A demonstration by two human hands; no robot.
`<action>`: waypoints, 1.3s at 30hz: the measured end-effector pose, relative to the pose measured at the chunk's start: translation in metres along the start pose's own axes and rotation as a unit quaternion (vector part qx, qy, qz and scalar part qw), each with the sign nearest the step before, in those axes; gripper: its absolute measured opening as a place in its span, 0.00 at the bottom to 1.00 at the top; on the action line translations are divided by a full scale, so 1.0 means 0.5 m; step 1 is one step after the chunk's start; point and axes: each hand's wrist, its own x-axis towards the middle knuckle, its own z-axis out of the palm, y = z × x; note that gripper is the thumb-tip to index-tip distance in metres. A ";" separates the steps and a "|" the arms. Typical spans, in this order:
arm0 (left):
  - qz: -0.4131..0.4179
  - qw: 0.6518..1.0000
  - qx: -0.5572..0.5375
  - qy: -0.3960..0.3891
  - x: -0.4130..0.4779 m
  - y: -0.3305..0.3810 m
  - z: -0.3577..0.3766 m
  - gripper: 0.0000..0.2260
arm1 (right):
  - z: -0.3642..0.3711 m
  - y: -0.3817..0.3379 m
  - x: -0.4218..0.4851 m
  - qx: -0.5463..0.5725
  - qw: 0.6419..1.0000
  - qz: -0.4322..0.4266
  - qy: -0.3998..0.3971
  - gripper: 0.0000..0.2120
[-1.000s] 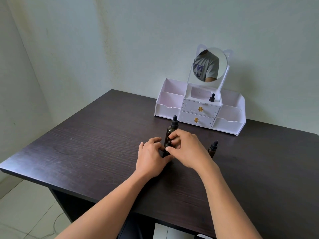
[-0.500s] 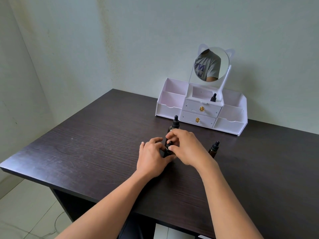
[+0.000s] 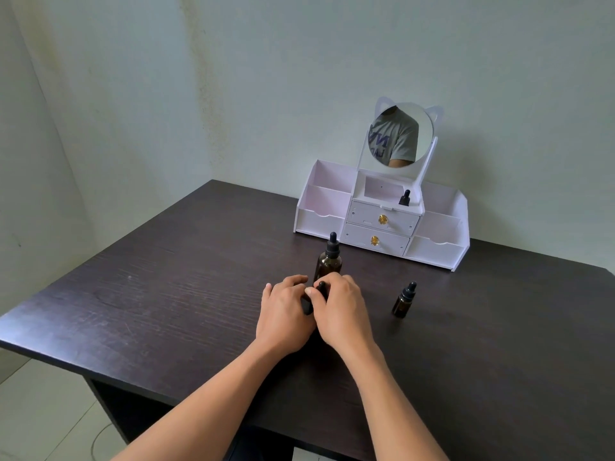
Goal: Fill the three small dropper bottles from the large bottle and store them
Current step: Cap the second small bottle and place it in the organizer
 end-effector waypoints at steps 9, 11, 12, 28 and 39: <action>-0.003 1.000 0.000 0.016 -0.004 0.009 -0.002 0.18 | -0.034 0.013 0.013 -0.006 1.000 -0.007 0.000 0.07; -0.015 1.000 -0.007 0.025 -0.004 0.012 -0.005 0.19 | -0.065 0.018 0.020 -0.001 1.000 -0.006 0.011 0.07; -0.023 0.999 -0.011 0.028 -0.005 0.013 -0.007 0.21 | -0.084 0.023 0.028 -0.001 1.000 -0.005 0.020 0.07; -0.020 0.999 -0.027 0.028 -0.001 0.023 -0.016 0.32 | -0.384 0.031 0.336 -0.037 0.984 -0.040 0.169 0.07; -0.019 0.999 -0.026 0.028 0.003 0.013 -0.007 0.31 | -0.357 0.016 0.436 -0.115 0.979 -0.062 0.157 0.09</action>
